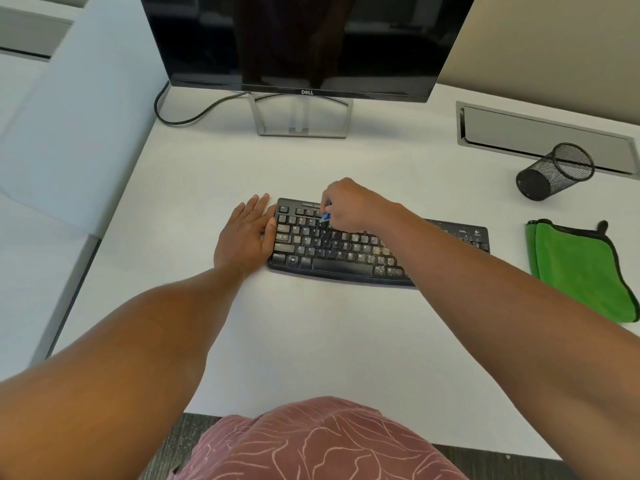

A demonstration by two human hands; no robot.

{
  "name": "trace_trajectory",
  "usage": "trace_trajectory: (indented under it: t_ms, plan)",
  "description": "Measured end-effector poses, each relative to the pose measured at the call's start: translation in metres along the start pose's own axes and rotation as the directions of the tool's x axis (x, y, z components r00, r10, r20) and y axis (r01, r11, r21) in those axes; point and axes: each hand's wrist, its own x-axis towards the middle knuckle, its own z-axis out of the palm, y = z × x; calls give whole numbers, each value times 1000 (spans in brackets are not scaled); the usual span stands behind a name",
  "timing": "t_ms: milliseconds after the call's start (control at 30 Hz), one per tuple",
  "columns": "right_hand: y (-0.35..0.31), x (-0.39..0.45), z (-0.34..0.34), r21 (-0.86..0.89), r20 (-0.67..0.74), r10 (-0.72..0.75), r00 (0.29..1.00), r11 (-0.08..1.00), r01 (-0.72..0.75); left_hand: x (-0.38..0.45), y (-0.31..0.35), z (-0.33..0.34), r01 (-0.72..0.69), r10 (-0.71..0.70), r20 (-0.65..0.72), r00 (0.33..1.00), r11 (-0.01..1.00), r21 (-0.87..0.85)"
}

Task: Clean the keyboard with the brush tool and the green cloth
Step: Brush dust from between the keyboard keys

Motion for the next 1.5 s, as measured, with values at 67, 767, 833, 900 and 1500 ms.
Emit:
trace_trajectory:
  t_ms: [67, 767, 833, 900, 1500]
  plan:
    - [8, -7, -5, 2, 82, 37, 996, 999, -38, 0, 0, 0, 0, 0, 3, 1000, 1000, -1]
    - [49, -39, -16, 110, 174, 184, 967, 973, -205, 1, 0, 0, 9, -9, 16, 1000, 1000, 21]
    - [47, -42, -16, 139, 280, 200, 939, 959, -246, 0, -1, 1, 7, -8, 17, 1000, 1000, 24]
    - [47, -41, -18, 242, 186, 200, 962, 939, -242, 0, -1, 1, 7, -8, 15, 1000, 1000, 27]
    - [45, -58, 3, 180, 276, 102, 956, 971, -156, 1, -1, 2, 5, -6, 22, 1000, 1000, 25]
